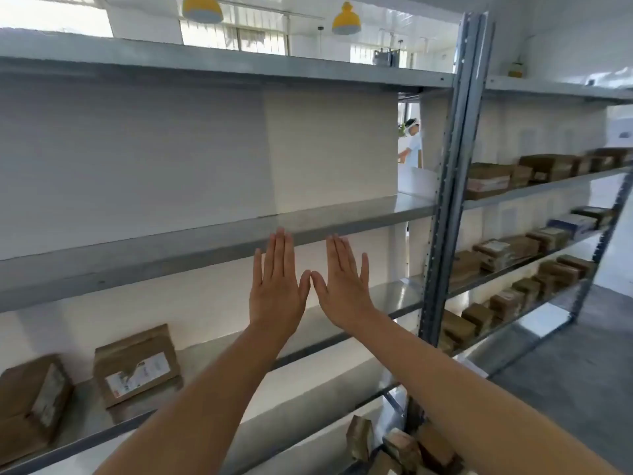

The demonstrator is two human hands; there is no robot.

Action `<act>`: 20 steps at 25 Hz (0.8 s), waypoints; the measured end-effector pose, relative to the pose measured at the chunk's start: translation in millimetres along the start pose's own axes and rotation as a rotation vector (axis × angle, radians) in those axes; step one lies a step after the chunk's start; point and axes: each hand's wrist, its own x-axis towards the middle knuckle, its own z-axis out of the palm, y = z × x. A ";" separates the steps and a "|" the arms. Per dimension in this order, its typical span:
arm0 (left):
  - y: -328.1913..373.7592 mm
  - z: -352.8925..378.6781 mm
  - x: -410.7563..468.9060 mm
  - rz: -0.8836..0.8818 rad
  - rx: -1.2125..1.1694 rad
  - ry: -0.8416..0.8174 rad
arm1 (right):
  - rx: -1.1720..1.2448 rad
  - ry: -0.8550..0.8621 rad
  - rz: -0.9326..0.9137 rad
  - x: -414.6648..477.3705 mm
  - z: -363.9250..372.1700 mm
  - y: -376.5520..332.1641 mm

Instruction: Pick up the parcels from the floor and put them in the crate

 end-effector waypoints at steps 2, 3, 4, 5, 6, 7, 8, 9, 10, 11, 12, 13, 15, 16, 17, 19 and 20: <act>45.7 9.0 1.0 0.031 -0.057 -0.008 | -0.086 0.039 0.069 -12.9 -14.7 46.8; 67.5 14.3 -0.4 0.047 -0.071 -0.011 | -0.117 0.050 0.113 -19.6 -21.4 70.1; 88.7 19.6 -0.6 0.065 -0.101 -0.026 | -0.125 0.056 0.143 -27.7 -29.6 93.7; 114.0 25.7 -2.5 0.085 -0.138 -0.036 | -0.122 0.065 0.175 -38.9 -36.6 119.0; 137.5 31.1 -5.7 0.104 -0.169 -0.057 | -0.130 0.075 0.201 -51.6 -42.2 142.3; 158.9 36.0 -9.1 0.117 -0.190 -0.067 | -0.147 0.080 0.227 -64.3 -48.6 165.9; 178.7 41.2 -12.2 0.135 -0.216 -0.080 | -0.170 0.086 0.256 -76.7 -54.6 188.8; 198.4 43.3 -15.8 0.158 -0.247 -0.103 | -0.192 0.082 0.304 -88.8 -60.5 210.9; 217.2 44.6 -20.9 0.180 -0.279 -0.125 | -0.205 0.066 0.354 -101.6 -66.7 231.0; 232.5 46.1 -25.5 0.201 -0.315 -0.140 | -0.210 0.064 0.391 -113.1 -70.6 246.0; 245.7 49.2 -28.9 0.216 -0.352 -0.151 | -0.214 0.068 0.418 -123.3 -73.4 257.9; 259.7 53.7 -33.6 0.227 -0.383 -0.176 | -0.221 0.068 0.448 -134.1 -75.0 271.6; 281.7 67.5 -42.5 0.248 -0.422 -0.220 | -0.248 0.059 0.491 -150.2 -73.4 295.9; 290.4 75.5 -46.9 0.253 -0.436 -0.237 | -0.257 0.051 0.514 -156.5 -70.6 305.9; 297.5 84.1 -51.0 0.267 -0.443 -0.257 | -0.258 0.036 0.538 -160.6 -65.7 314.6; 306.9 104.4 -56.3 0.294 -0.460 -0.305 | -0.257 -0.005 0.572 -162.4 -51.2 328.9; 309.3 115.0 -57.8 0.307 -0.462 -0.322 | -0.262 -0.019 0.582 -161.3 -43.0 335.6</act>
